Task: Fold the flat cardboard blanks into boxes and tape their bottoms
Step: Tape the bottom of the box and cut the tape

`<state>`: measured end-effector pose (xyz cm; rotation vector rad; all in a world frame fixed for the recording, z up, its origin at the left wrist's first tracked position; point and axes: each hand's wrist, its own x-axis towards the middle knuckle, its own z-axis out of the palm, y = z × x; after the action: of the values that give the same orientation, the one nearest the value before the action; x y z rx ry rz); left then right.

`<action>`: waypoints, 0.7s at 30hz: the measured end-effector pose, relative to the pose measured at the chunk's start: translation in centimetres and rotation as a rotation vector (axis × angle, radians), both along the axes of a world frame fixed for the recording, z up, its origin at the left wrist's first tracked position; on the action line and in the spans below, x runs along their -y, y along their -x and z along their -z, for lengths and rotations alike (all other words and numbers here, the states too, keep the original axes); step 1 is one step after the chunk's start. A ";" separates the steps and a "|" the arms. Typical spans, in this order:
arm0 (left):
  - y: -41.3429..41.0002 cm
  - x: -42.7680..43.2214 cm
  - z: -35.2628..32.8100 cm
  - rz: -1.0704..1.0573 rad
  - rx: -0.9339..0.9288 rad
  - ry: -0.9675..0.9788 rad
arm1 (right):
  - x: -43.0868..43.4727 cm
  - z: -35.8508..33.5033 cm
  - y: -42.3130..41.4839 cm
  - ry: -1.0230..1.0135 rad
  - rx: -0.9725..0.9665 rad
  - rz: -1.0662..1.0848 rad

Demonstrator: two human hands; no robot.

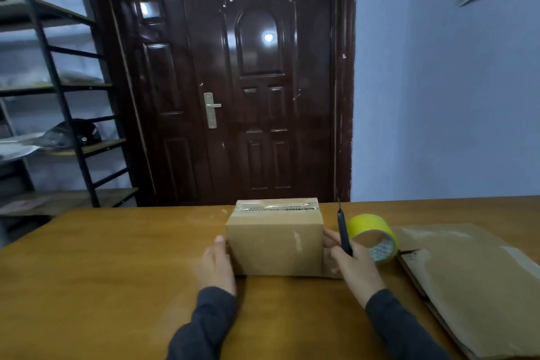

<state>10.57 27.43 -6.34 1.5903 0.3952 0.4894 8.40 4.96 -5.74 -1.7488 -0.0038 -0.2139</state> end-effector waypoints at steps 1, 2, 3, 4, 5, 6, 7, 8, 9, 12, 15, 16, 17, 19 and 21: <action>0.3 0.1 0.2 0.005 0.023 0.001 | -0.2 -0.1 0.1 -0.014 0.001 -0.018; 0.3 0.0 0.2 0.003 0.036 0.002 | -0.3 -0.2 0.3 -0.045 0.005 -0.036; 0.3 -0.3 0.2 0.001 0.046 0.005 | -0.5 -0.4 0.5 -0.086 0.008 -0.056; 0.3 -0.5 0.1 -0.002 0.061 0.011 | -0.6 -0.7 0.8 -0.125 0.016 -0.079; 0.3 -0.7 -0.1 0.005 0.072 0.029 | -0.6 -1.0 1.0 -0.156 0.030 -0.097; 0.4 -0.9 -0.3 0.016 0.094 0.045 | -0.5 -1.2 1.2 -0.178 0.045 -0.109; 0.6 -1.1 -0.6 0.020 0.114 0.058 | -0.4 -1.4 1.3 -0.196 0.059 -0.113; 0.7 -1.1 -0.8 0.029 0.149 0.092 | -0.4 -1.6 1.3 -0.209 0.070 -0.112; 0.7 -1.3 -1.0 0.051 0.171 0.143 | -0.4 -1.7 1.4 -0.221 0.080 -0.110; 0.5 -1.6 -0.9 0.147 0.249 0.261 | -0.4 -1.9 1.4 -0.213 0.121 -0.049; 0.5 -1.4 -1.1 0.195 0.243 0.319 | -0.2 -1.9 1.4 -0.135 0.120 0.031; 0.4 -1.4 -1.2 0.206 0.259 0.313 | 0.0 -1.8 1.4 -0.100 0.119 0.043; 0.4 -1.4 -1.3 0.244 0.273 0.298 | 0.2 -1.7 1.3 -0.066 0.114 0.052; 0.5 -1.6 -1.2 0.332 0.232 0.243 | 0.5 -1.7 1.4 -0.016 0.093 0.055; 0.8 -2.0 -0.8 0.439 0.166 0.116 | 0.6 -1.7 1.4 0.031 0.074 0.051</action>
<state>9.81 29.44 -5.50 1.4564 -0.0540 0.2522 7.03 4.33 -4.00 -1.7719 -0.0157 -0.3171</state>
